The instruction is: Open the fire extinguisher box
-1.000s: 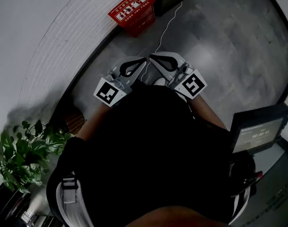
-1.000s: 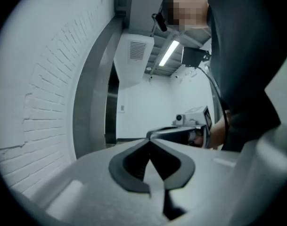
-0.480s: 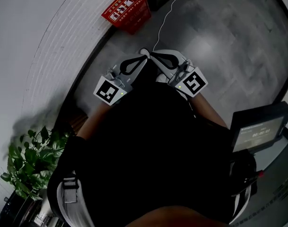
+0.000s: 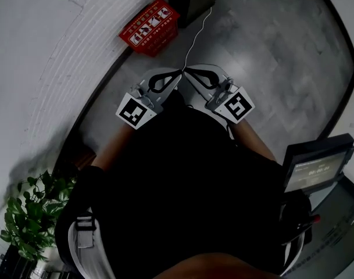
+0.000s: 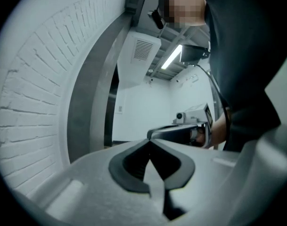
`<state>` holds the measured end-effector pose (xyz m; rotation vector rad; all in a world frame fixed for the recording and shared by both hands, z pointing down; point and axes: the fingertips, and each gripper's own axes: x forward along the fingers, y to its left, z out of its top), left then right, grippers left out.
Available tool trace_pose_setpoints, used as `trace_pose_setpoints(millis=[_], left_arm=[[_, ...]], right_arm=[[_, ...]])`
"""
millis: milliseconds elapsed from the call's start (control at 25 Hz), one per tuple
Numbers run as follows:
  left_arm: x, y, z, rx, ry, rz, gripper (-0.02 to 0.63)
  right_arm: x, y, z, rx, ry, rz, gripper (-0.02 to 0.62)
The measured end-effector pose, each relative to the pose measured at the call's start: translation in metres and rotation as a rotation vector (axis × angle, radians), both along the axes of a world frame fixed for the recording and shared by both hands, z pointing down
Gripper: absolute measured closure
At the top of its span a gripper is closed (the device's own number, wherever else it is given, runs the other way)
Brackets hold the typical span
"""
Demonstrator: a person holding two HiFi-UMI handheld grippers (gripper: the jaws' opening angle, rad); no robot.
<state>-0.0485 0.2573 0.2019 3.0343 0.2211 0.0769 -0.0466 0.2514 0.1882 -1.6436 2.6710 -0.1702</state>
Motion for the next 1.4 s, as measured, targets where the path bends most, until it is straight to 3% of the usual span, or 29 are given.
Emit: trace_pose_setpoints(millis=[480, 680, 1080, 1400], left_arm=[[0.005, -0.104, 0.003, -0.036, 0.022, -0.107, 0.604], [0.004, -0.131, 0.004, -0.039, 0.016, -0.180, 0.604], [0.022, -0.187, 0.015, -0.041, -0.024, -0.442, 0.604], [0.070, -0.235, 0.005, -0.044, -0.068, -0.693, 0.604]], right_arm=[[0.013, -0.101, 0.002, -0.042, 0.037, -0.071, 0.588], [0.013, -0.128, 0.001, -0.046, 0.038, -0.147, 0.588], [0.036, -0.183, 0.008, -0.047, 0.007, -0.383, 0.588], [0.092, -0.236, -0.003, -0.036, -0.054, -0.601, 0.588]])
